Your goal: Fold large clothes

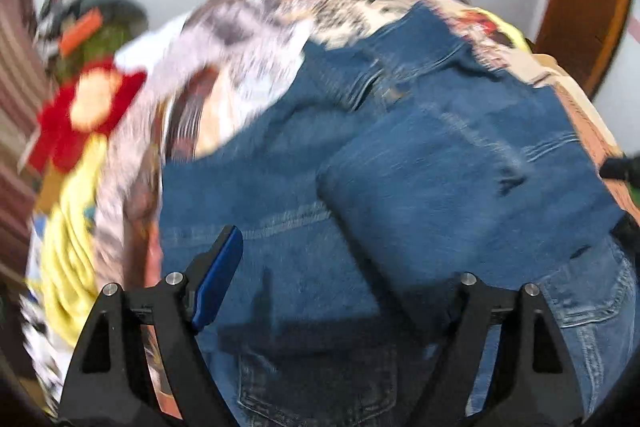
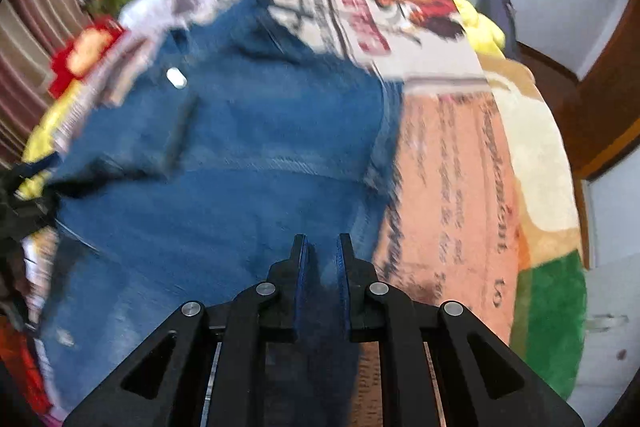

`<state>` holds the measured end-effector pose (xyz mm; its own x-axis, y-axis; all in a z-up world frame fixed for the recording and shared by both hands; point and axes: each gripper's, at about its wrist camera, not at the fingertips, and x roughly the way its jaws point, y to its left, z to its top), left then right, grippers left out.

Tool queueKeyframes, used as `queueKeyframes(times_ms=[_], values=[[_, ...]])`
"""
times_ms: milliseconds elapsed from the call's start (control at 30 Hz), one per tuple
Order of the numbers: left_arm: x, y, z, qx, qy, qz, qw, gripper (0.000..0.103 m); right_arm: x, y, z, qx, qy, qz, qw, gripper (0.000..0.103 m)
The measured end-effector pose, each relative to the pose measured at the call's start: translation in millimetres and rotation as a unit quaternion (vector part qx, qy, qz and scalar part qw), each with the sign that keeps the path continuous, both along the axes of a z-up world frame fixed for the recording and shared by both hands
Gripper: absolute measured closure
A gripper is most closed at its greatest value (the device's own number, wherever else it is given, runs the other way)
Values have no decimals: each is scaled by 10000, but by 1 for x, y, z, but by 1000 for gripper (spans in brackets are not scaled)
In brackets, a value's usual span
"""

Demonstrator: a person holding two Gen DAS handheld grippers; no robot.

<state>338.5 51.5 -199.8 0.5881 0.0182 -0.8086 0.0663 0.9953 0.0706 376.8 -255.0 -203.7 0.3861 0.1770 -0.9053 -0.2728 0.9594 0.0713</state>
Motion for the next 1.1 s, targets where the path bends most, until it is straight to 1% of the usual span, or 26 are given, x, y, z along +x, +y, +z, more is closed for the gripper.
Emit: queueKeyframes(times_ms=[100,167,200,300,333,367,400,467,500,567,600,633,667,733,800,833,900,1000,1067,1100], values=[[2,-20,16,91,-165,-378,9991,20,2,10,20,334,-246,119,9991,94],[7,-32,19,186,-211,-581,9979,12,4,20,24,380,-330,211,9985,94],[11,-40,18,258,-220,-692,9970,11,6,25,22,355,-322,255,9985,94],[26,-61,4,479,-38,-1008,9937,11,12,40,-2,48,-94,407,9991,94],[35,-68,-8,639,140,-1076,9920,11,14,41,-12,-61,-7,429,9991,94],[40,-72,-16,717,293,-1118,9907,11,14,43,-24,-133,45,476,9988,94],[47,-74,-26,720,466,-1195,9891,11,13,41,-28,-104,-38,519,9986,94],[51,-78,-36,673,577,-1289,9877,11,8,37,-27,-85,-251,655,9975,94],[52,-78,-40,652,573,-1291,9878,11,7,35,-28,-175,-299,623,9975,94],[52,-78,-43,599,523,-1253,9889,11,7,31,-30,-506,-412,443,9969,94],[52,-77,-42,552,503,-1229,9896,11,7,28,-32,-497,-438,441,9968,94],[52,-75,-41,463,497,-1193,9905,15,6,25,-32,-448,-461,420,9970,94],[53,-72,-40,351,482,-1144,9916,23,7,23,-33,-455,-468,394,9971,94],[54,-70,-37,271,453,-1049,9931,36,5,22,-33,-534,-523,412,9964,94],[55,-65,-31,153,400,-929,9948,58,2,24,-34,-658,-627,473,9947,94],[56,-63,-27,180,364,-830,9957,76,1,25,-35,-730,-669,494,9939,94],[58,-52,-19,64,274,-585,9979,90,-3,24,-36,-851,-744,508,9923,94],[60,-16,-2,-553,169,-129,9982,92,-4,19,-37,-774,-737,487,9931,94],[56,5,7,-784,73,109,9968,92,-3,16,-38,-722,-711,475,9937,94],[52,19,11,-841,1,260,9961,92,-2,16,-38,-723,-706,468,9938,94]])
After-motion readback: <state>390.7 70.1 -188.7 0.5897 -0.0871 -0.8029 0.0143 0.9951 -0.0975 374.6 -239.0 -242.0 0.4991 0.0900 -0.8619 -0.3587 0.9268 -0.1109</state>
